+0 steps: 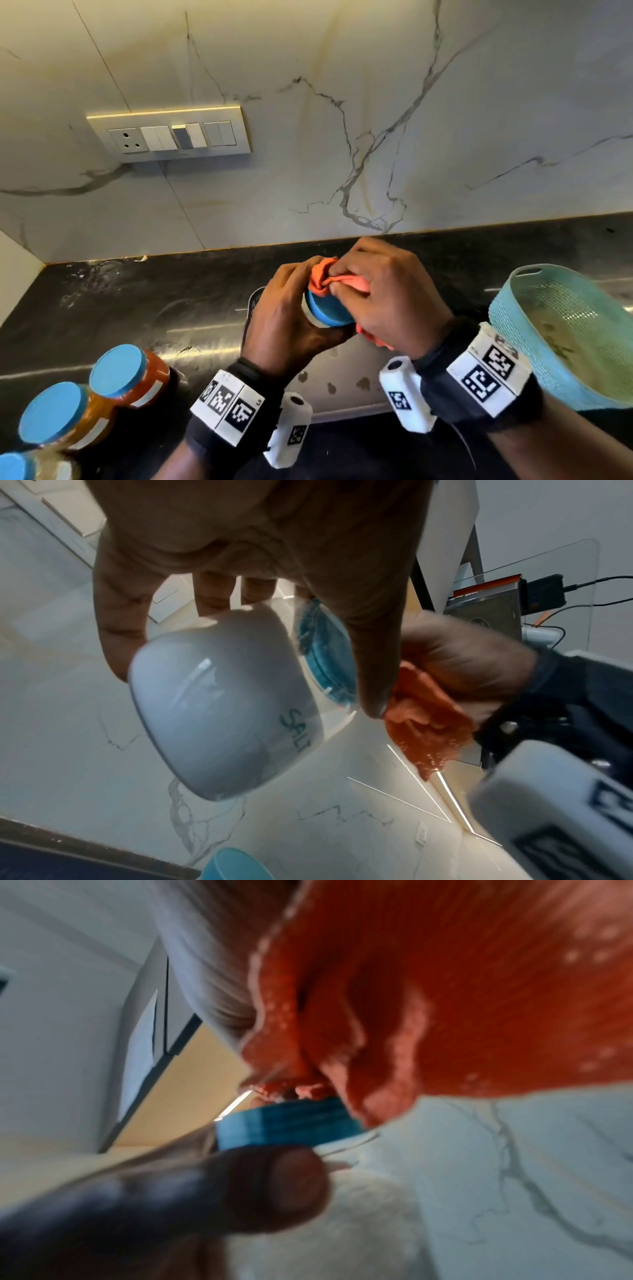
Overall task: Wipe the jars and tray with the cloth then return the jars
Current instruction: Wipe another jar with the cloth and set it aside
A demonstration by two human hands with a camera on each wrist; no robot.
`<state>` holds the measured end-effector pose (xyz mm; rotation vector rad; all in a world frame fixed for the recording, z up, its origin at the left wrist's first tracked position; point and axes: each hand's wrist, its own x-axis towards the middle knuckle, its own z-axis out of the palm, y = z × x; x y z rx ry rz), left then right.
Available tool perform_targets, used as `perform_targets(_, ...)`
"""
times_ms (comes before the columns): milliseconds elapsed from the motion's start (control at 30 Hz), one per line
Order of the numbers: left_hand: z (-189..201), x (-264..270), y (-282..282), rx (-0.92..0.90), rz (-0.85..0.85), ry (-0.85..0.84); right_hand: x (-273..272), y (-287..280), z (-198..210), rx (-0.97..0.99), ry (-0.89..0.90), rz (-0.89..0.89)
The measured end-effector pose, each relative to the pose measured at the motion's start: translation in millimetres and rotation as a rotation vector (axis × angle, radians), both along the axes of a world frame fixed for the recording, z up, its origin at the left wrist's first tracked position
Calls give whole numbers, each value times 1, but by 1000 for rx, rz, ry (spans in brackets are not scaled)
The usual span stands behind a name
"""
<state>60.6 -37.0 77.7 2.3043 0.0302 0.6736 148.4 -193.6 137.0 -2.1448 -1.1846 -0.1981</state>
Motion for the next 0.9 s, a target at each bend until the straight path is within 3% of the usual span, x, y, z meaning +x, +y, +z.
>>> perform_targets(100, 2, -2, 4, -4, 20, 14, -12, -9, 1, -26, 29, 158)
perform_targets(300, 0, -2, -6, -11, 21, 17, 10, -6, -5, -10, 10, -75)
perform_targets(433, -3, -3, -4, -15, 2, 17, -11, -7, -1, -76, 19, 167)
perform_targets(600, -3, -3, -16, -23, 31, 30, 10, -12, -3, -63, -31, -33)
perform_targets(700, -7, -2, -16, 14, 24, 14, -2, -10, -5, -88, -27, 123)
perform_targets(833, -6, -3, -18, -23, 36, 31, 8, -9, 0, -51, -76, -4)
perform_targets(900, -8, -2, -19, -15, 44, 24, 4, -4, 0, -64, -59, 83)
